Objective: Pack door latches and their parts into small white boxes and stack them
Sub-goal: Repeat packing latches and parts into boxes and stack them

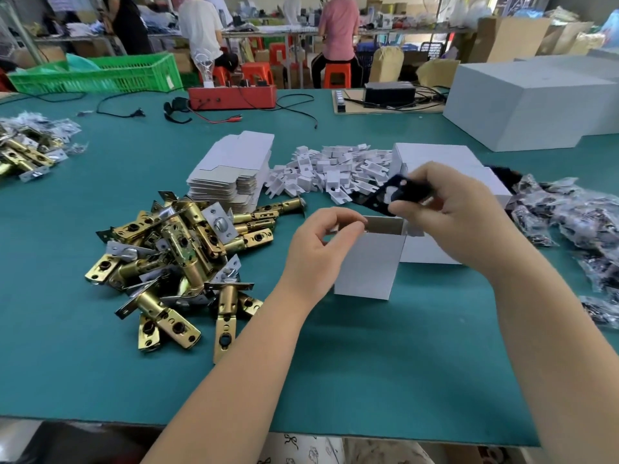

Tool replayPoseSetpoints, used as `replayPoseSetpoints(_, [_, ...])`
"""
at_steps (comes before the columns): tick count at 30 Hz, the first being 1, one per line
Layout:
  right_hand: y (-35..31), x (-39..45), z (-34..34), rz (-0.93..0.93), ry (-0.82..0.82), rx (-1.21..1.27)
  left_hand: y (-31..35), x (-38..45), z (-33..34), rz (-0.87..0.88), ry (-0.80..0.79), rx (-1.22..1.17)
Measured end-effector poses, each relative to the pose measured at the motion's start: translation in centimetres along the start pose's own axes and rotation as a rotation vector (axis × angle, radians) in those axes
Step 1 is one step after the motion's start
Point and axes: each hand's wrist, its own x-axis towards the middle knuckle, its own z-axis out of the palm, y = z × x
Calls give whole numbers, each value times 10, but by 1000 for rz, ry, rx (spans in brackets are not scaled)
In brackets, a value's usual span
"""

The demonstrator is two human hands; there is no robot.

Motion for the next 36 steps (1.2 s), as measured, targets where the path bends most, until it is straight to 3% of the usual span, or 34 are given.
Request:
replayPoseSetpoints(5, [-3, 5, -2, -4, -110, 120, 1, 4, -2, -161, -6, -237])
replayPoseSetpoints(9, [-4, 5, 2, -8, -244, 21, 0, 4, 0, -152, -21, -285])
replayPoseSetpoints(16, [-15, 5, 11, -95, -232, -177, -4, 5, -2, -187, -42, -267])
replayPoseSetpoints(19, [-12, -4, 14, -137, -61, -139, -4, 3, 0, -156, -54, -253])
replayPoseSetpoints(22, [7, -18, 9, -123, 341, -41, -6, 2, -1, -149, -42, -242])
replayPoseSetpoints(24, [29, -27, -3, -16, 638, 38, -7, 2, -1, -149, -44, -234])
replayPoseSetpoints(26, [58, -32, -21, 163, 818, 62, -8, 3, 0, -144, -42, -222])
replayPoseSetpoints(28, [94, -35, -40, 440, 702, -93, -7, 2, 1, -137, -38, -221])
replayPoseSetpoints(30, [128, -39, -52, 693, 378, -388, -7, 1, 3, -134, -29, -220])
replayPoseSetpoints(32, [145, -43, -51, 811, 122, -594, -6, 0, 4, -136, -26, -221])
replayPoseSetpoints(34, [150, -45, -43, 837, 26, -685, -6, -1, 4, -135, -25, -226])
replayPoseSetpoints(36, [150, -44, -37, 839, 62, -730, -7, -1, 4, -125, -24, -217])
